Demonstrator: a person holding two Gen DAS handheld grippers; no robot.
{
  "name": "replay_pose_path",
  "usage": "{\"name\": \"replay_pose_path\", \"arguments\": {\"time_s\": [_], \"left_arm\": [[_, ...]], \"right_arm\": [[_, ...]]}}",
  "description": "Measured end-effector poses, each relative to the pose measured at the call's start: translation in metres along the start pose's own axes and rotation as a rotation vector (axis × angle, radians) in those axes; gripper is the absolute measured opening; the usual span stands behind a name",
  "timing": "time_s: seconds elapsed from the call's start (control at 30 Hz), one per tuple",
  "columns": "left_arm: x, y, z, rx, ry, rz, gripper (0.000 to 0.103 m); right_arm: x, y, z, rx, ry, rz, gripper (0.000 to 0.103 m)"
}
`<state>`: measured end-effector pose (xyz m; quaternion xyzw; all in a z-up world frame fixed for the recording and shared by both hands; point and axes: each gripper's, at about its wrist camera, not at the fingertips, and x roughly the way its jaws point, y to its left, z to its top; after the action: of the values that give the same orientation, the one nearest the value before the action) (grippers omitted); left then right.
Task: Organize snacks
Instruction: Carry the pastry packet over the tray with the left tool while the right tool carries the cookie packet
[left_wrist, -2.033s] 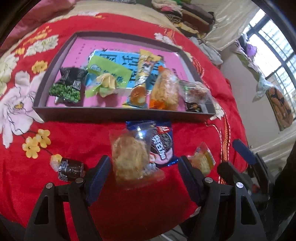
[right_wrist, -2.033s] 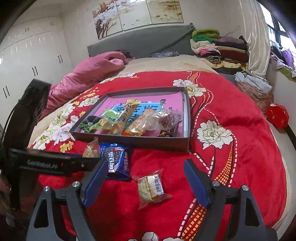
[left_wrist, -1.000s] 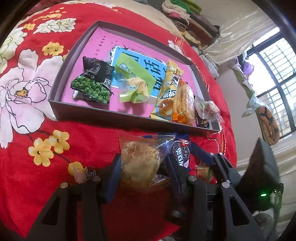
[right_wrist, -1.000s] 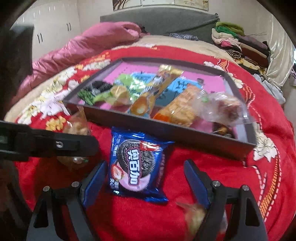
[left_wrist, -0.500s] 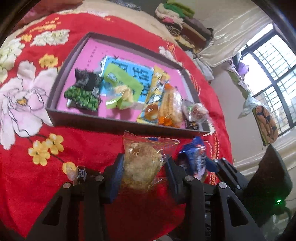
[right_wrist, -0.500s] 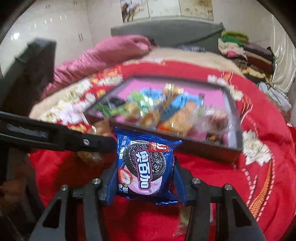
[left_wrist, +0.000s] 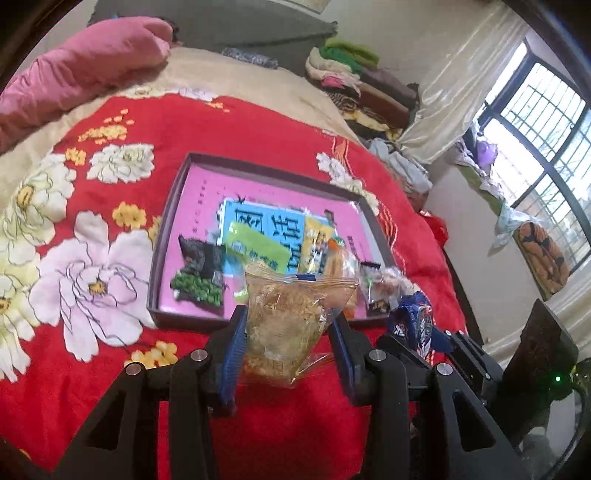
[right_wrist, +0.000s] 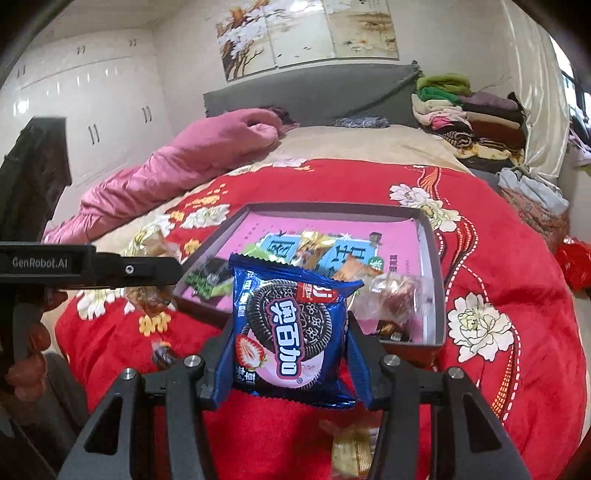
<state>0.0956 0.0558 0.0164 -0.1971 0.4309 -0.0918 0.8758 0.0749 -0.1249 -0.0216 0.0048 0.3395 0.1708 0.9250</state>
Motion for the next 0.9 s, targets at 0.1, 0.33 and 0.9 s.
{"name": "replay_pose_path", "arguments": {"time_s": [0.1,0.33,0.9], "left_arm": [[-0.002,-0.001,0.004,0.008,-0.014,0.010,0.045],[0.001,-0.006,0.015,0.037,-0.021,0.018,0.045],[0.020,0.012,0.028,0.107,-0.046,0.053,0.045]], "right_arm": [[0.000,-0.001,0.006,0.013,0.003,-0.011,0.052],[0.002,0.003,0.017,0.022,-0.006,-0.023,0.052],[0.012,-0.001,0.037,0.072,-0.012,-0.088,0.052]]}}
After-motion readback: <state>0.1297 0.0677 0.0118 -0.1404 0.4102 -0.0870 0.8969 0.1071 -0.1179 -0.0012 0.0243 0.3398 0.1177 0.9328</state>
